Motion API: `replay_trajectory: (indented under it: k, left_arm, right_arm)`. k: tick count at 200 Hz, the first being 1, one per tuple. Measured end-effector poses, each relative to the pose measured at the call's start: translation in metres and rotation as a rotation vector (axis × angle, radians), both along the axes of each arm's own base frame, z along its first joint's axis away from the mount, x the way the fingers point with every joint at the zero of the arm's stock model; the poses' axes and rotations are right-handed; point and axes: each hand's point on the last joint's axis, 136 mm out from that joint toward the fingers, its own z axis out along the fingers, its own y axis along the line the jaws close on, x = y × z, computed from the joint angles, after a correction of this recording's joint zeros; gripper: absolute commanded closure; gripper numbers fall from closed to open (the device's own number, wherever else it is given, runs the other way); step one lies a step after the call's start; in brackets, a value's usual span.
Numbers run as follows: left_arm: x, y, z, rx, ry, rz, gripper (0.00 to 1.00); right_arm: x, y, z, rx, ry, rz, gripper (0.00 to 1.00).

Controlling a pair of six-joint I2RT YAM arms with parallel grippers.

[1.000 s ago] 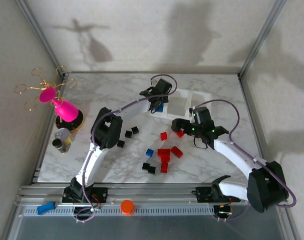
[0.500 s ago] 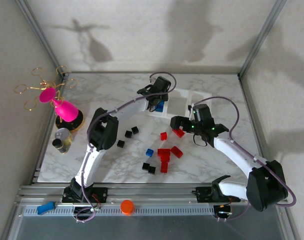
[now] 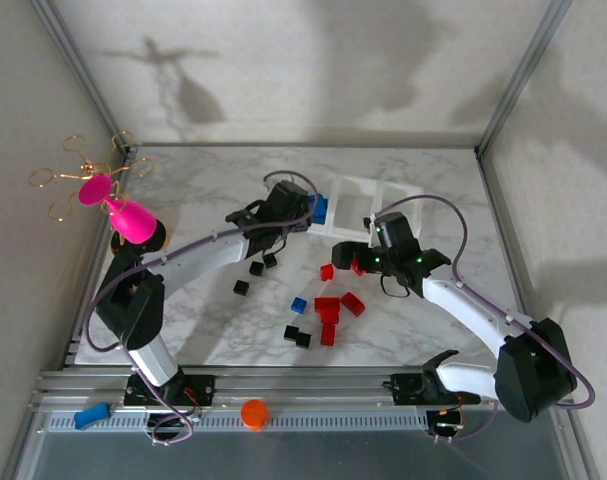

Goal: Sort the legos into containers by color
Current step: Pick up the lego from the middle-left of the table.

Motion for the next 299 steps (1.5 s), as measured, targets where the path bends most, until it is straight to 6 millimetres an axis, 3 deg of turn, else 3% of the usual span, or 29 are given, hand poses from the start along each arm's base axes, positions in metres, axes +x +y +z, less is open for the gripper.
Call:
replay_trajectory:
  k: [33, 65, 111, 160, 185, 299]
  left_arm:
    - [-0.046, 0.004, -0.042, 0.043, 0.095, -0.041, 0.43]
    - [-0.077, 0.002, -0.066, 0.060, 0.155, -0.076, 0.42]
    - [-0.103, 0.000, -0.090, 0.066, 0.226, -0.100, 0.42]
    - [-0.134, -0.028, -0.111, 0.110, 0.286, -0.193, 0.42]
    - [-0.143, -0.027, -0.123, 0.143, 0.319, -0.198, 0.43]
    - [-0.152, -0.018, -0.140, 0.168, 0.360, -0.174, 0.54]
  right_arm:
    - [-0.020, 0.006, -0.016, -0.007, 0.040, 0.034, 0.01]
    - [-0.037, 0.009, -0.028, -0.002, 0.073, 0.050, 0.01]
    - [-0.048, 0.013, -0.035, 0.000, 0.102, 0.059, 0.01]
    - [-0.045, 0.009, -0.033, -0.009, 0.078, 0.035, 0.01]
    - [-0.042, 0.003, -0.035, -0.038, 0.068, 0.009, 0.01]
    - [-0.040, -0.005, -0.039, -0.077, 0.066, -0.019, 0.01]
